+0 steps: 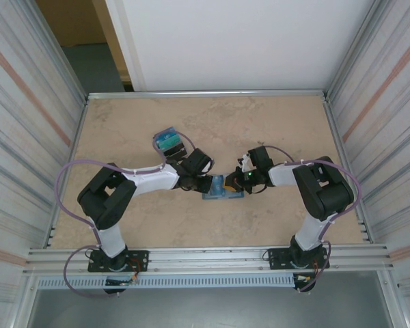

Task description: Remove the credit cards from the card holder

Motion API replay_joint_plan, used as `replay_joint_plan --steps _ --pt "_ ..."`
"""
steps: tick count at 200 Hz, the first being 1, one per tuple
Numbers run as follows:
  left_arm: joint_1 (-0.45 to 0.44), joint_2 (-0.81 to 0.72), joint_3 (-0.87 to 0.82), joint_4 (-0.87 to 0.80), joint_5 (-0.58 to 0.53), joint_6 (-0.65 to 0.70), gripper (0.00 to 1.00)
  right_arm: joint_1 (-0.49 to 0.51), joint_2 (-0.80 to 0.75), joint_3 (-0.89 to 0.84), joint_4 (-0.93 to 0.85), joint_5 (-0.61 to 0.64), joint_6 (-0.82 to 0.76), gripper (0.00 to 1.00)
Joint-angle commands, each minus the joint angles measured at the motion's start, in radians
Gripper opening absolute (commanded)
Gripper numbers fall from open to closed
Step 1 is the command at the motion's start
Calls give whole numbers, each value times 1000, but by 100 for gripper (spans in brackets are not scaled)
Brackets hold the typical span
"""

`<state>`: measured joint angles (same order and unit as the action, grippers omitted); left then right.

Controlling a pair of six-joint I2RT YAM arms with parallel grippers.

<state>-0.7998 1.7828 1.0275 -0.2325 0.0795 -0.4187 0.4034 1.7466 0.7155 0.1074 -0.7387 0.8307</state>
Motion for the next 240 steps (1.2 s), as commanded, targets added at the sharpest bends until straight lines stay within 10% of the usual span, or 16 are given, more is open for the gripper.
replay_joint_plan --steps 1,240 --pt "2 32 3 -69 -25 4 11 -10 -7 -19 -21 18 8 5" --pt "-47 4 122 -23 21 112 19 -15 -125 57 -299 181 -117 1"
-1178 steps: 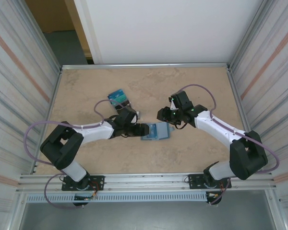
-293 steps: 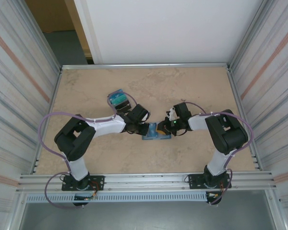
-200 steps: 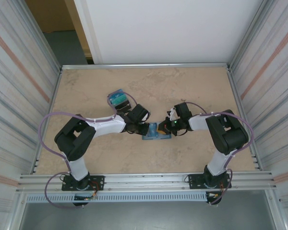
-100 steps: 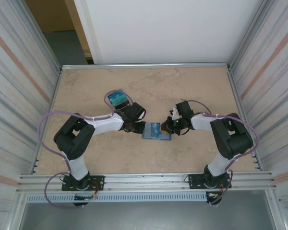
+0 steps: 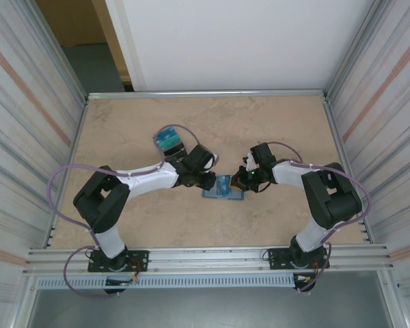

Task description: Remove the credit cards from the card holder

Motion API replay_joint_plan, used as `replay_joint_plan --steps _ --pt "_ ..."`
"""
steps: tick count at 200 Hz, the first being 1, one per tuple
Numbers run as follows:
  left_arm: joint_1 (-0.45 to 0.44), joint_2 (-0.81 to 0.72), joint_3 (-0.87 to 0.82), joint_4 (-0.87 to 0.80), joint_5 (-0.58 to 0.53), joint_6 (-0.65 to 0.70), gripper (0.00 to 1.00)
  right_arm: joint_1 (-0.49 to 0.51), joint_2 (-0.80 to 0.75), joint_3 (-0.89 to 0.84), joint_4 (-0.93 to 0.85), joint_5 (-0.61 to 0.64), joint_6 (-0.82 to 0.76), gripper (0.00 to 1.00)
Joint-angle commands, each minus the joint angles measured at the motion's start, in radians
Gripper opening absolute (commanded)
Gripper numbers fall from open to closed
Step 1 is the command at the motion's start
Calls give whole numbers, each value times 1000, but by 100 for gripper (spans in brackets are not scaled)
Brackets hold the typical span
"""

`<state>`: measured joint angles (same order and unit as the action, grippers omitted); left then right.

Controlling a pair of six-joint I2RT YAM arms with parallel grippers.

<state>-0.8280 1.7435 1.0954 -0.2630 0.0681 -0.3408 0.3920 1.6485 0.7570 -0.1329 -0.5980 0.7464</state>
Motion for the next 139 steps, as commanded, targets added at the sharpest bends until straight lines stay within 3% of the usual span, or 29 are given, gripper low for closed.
replay_joint_plan --steps 1,89,139 --pt "-20 46 54 7 33 34 19 -4 -28 16 -60 41 -34 1" --pt "-23 151 74 24 85 32 11 -8 -83 13 -129 86 -54 2" --pt "-23 155 67 4 75 25 8 -5 -125 0 -120 75 -38 12"
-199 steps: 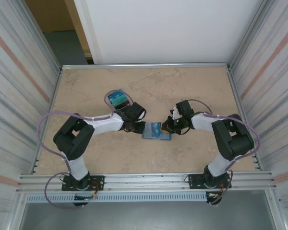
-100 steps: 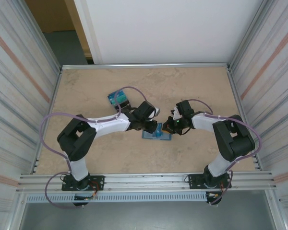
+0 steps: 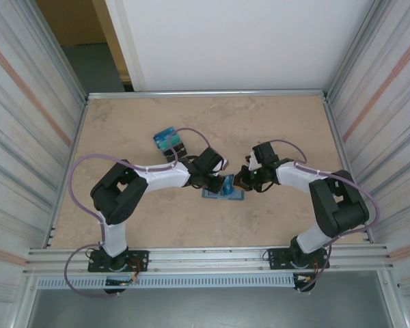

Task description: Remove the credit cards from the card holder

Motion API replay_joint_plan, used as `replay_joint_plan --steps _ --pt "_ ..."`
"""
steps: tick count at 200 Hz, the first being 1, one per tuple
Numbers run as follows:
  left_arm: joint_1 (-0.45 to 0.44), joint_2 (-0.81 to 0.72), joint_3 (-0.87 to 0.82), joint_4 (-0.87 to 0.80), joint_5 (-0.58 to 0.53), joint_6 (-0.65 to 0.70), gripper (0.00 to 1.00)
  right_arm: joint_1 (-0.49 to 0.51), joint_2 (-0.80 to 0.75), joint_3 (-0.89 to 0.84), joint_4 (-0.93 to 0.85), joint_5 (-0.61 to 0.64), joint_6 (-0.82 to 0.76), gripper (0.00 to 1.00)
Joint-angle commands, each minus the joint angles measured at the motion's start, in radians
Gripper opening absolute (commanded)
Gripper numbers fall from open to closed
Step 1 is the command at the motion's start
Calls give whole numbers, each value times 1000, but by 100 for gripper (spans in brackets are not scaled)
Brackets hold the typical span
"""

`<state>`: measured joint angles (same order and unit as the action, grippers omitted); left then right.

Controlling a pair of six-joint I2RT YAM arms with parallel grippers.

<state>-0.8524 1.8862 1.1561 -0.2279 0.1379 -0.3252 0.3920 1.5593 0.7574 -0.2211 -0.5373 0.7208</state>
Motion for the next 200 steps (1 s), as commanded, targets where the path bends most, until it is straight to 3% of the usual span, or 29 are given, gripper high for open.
replay_joint_plan --steps 1,48,120,162,200 --pt "2 13 6 -31 6 8 8 -4 -36 -1 -30 13 -12 12" --pt "2 20 -3 -31 17 -4 7 23 -25 -17 62 -34 24 17" --pt "1 21 -15 -23 25 -16 7 42 29 -13 166 -85 46 16" --pt "1 11 -17 -21 19 -18 7 42 46 -10 126 -35 31 7" --pt "3 -21 -30 -25 2 -18 8 41 -21 25 -23 78 -32 3"
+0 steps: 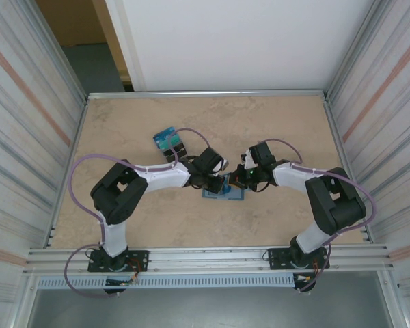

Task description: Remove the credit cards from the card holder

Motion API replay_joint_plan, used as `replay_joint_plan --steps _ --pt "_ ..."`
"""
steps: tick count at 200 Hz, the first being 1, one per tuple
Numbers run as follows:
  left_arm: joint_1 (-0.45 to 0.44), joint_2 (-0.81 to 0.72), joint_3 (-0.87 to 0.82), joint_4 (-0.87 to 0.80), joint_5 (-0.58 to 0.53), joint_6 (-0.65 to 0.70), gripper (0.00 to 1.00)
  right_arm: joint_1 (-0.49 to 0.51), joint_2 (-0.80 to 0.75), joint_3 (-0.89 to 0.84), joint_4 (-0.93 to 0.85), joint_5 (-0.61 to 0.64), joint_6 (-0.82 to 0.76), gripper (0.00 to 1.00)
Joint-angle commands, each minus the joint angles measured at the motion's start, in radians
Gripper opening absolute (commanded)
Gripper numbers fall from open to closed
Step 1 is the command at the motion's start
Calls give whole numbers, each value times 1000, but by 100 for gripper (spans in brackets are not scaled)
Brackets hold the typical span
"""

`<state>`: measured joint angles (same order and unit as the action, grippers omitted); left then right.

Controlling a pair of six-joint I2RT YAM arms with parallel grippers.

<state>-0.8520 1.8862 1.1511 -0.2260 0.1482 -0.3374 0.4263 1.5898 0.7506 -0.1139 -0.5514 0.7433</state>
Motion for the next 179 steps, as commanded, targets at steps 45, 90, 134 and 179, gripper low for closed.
replay_joint_plan --steps 45,90,134,179 --pt "4 -103 -31 -39 -9 -7 16 7 -160 78 -248 150 -143 0" --pt "18 -247 -35 -63 -60 38 39 31 -279 102 -296 160 -260 0" --pt "95 -452 -108 -5 17 251 58 104 -351 185 -392 168 -453 1" --pt "144 -608 -169 3 193 537 75 144 -353 272 -451 124 -603 1"
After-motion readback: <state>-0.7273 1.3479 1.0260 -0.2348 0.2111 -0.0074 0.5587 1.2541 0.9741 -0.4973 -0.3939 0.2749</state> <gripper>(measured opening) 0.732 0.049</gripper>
